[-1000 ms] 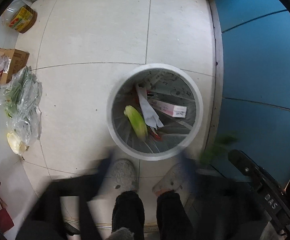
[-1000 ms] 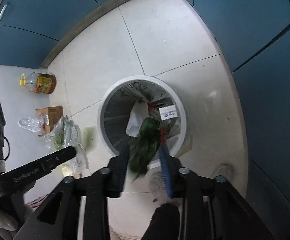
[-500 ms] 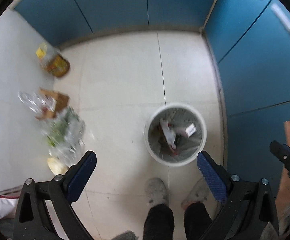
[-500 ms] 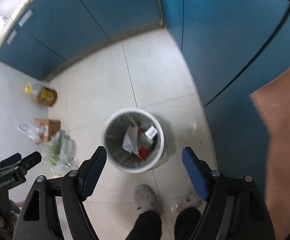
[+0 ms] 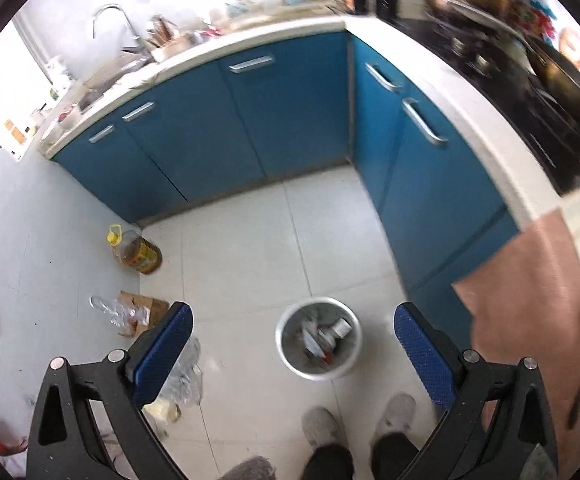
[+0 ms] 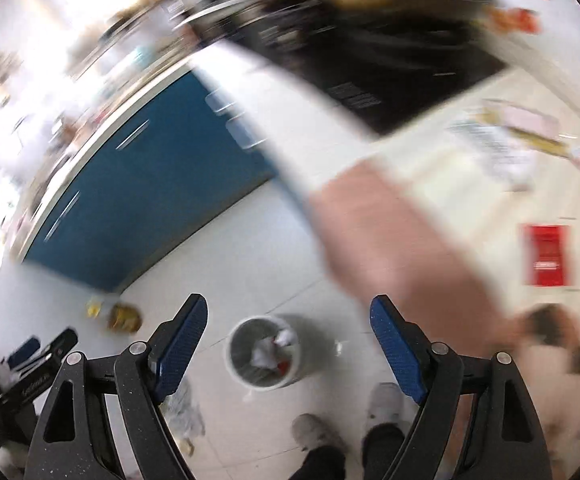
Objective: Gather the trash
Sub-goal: 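Move both open tools back toward the counter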
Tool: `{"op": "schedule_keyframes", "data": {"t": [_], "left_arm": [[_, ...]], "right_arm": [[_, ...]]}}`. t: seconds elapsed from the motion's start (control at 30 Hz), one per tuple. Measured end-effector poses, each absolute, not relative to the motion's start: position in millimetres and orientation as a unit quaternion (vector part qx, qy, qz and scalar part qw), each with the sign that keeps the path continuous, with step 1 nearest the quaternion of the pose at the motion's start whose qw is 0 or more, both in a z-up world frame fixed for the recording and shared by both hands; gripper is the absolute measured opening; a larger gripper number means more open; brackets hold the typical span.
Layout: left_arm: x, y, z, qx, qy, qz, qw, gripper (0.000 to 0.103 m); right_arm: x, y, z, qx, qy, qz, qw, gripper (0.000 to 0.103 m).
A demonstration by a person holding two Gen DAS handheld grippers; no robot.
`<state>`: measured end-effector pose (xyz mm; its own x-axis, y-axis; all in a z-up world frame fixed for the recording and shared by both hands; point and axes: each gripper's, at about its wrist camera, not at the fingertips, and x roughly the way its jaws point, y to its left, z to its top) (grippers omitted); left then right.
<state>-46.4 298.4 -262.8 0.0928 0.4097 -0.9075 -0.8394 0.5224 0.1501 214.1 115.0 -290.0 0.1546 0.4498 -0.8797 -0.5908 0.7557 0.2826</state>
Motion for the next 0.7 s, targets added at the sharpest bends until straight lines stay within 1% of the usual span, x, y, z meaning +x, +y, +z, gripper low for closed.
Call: {"op": "schedule_keyframes", "data": {"t": [0.07,0.23,0.37,0.47,0.6,0.7], "left_arm": [[-14.2,278.4,-263.4,-0.217,0.523,0.414,0.713,0.103],[97.4,209.3,-264.3,-0.219,0.555,0.302,0.743,0.103],[186.4,146.1,-278.6,-0.211,0.598,0.199,0.747,0.103],[243.3,105.4,-299.6,-0.236,0.629,0.133,0.728,0.102],[291.3,70.6,-325.9,-0.248,0.655,0.095,0.708,0.102],[306.6,53.6,-339.4,-0.241,0.665,0.088,0.702,0.102]], "right_arm": [[250.7,75.2,-285.4,-0.043,0.567,0.299,0.767,0.085],[325.6,-29.6,-294.3,0.023,0.593,0.186,0.783,0.085],[360.9,-116.7,-315.2,0.076,0.602,0.102,0.788,0.085],[369.0,-169.1,-333.0,0.117,0.609,0.062,0.782,0.085],[379.7,-227.2,-344.7,0.149,0.610,0.022,0.778,0.085],[385.7,-256.9,-351.8,0.164,0.610,0.004,0.775,0.085]]}}
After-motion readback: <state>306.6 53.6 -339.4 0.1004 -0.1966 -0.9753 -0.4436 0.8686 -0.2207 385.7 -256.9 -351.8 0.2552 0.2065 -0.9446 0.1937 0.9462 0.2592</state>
